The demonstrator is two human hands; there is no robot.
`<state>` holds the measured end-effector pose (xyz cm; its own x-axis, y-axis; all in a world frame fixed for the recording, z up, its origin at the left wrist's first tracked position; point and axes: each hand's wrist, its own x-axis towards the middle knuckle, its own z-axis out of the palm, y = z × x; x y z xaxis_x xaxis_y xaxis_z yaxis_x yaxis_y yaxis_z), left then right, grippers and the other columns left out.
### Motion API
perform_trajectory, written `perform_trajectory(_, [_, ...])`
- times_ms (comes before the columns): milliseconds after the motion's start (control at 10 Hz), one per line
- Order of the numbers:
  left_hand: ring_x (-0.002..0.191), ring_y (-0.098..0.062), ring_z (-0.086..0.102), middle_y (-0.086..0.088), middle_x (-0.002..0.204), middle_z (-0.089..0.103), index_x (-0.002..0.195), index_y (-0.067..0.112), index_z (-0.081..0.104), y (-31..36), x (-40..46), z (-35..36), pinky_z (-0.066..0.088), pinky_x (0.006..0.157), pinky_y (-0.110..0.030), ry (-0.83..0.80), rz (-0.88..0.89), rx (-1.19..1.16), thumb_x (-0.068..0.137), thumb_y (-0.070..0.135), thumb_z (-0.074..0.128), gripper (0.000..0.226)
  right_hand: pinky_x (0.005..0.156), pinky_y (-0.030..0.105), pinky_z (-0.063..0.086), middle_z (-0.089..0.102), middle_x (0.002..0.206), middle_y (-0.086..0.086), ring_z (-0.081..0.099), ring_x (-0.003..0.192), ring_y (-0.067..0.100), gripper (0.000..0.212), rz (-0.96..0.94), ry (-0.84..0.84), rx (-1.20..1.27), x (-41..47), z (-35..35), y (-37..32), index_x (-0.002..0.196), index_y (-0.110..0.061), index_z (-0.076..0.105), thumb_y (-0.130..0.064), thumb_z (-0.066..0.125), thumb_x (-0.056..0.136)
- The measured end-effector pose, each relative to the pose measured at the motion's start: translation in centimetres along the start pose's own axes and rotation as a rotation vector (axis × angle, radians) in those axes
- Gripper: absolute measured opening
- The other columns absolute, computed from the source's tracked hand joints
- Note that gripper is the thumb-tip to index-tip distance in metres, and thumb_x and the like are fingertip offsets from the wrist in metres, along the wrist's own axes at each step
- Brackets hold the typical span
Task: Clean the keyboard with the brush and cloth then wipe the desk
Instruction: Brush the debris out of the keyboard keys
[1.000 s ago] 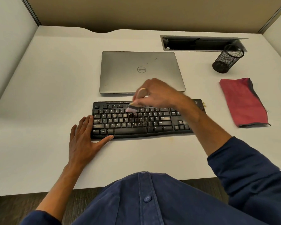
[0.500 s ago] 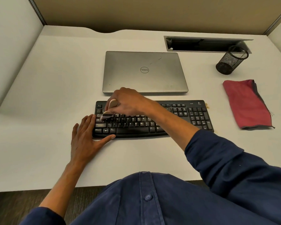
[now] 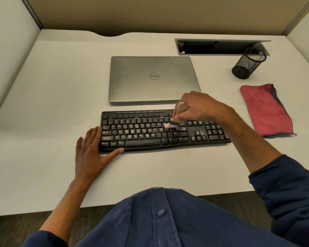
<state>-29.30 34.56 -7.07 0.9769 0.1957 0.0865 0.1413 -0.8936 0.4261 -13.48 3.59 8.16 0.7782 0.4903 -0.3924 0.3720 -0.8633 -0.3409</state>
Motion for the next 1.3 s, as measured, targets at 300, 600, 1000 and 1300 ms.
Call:
perform_trajectory(300, [0.149, -0.022, 0.026, -0.006, 0.158, 0.037, 0.154, 0.013, 0.034, 0.1, 0.1, -0.1, 0.017, 0.122, -0.049, 0.010, 0.008, -0.009, 0.073, 0.088, 0.042, 0.110, 0.063, 0.018, 0.042, 0.074, 0.090, -0.006, 0.064, 0.075, 0.005, 0.018, -0.139, 0.132, 0.306, 0.5, 1.1, -3.4, 0.104, -0.020, 0.076, -0.028, 0.069, 0.089])
perform_trajectory(600, [0.150, -0.017, 0.022, -0.002, 0.160, 0.035, 0.154, 0.016, 0.035, 0.1, 0.1, -0.1, 0.016, 0.123, -0.046, 0.001, -0.026, 0.000, 0.071, 0.089, 0.042, 0.111, 0.081, 0.033, 0.054, 0.076, 0.094, -0.012, 0.067, 0.088, 0.007, 0.020, -0.373, 0.113, 0.240, 4.0, 5.7, -12.1, 0.101, -0.030, 0.078, -0.043, 0.068, 0.089])
perform_trajectory(1000, [0.149, -0.019, 0.027, -0.003, 0.158, 0.038, 0.153, 0.015, 0.035, 0.0, 0.1, -0.1, 0.020, 0.121, -0.049, 0.014, -0.005, -0.005, 0.072, 0.088, 0.043, 0.109, 0.061, 0.019, 0.043, 0.073, 0.087, -0.011, 0.062, 0.077, 0.006, 0.020, -0.208, -0.013, -0.013, 1.9, 2.9, -7.0, 0.104, -0.025, 0.076, -0.036, 0.063, 0.093])
perform_trajectory(1300, [0.149, -0.021, 0.027, -0.005, 0.158, 0.037, 0.153, 0.014, 0.034, 0.0, 0.1, 0.0, 0.020, 0.121, -0.050, 0.009, 0.006, -0.006, 0.073, 0.088, 0.041, 0.110, 0.056, 0.023, 0.033, 0.070, 0.077, -0.013, 0.059, 0.073, 0.005, 0.005, 0.111, -0.014, -0.034, -1.6, -0.3, 0.0, 0.082, -0.026, 0.078, -0.024, 0.074, 0.079])
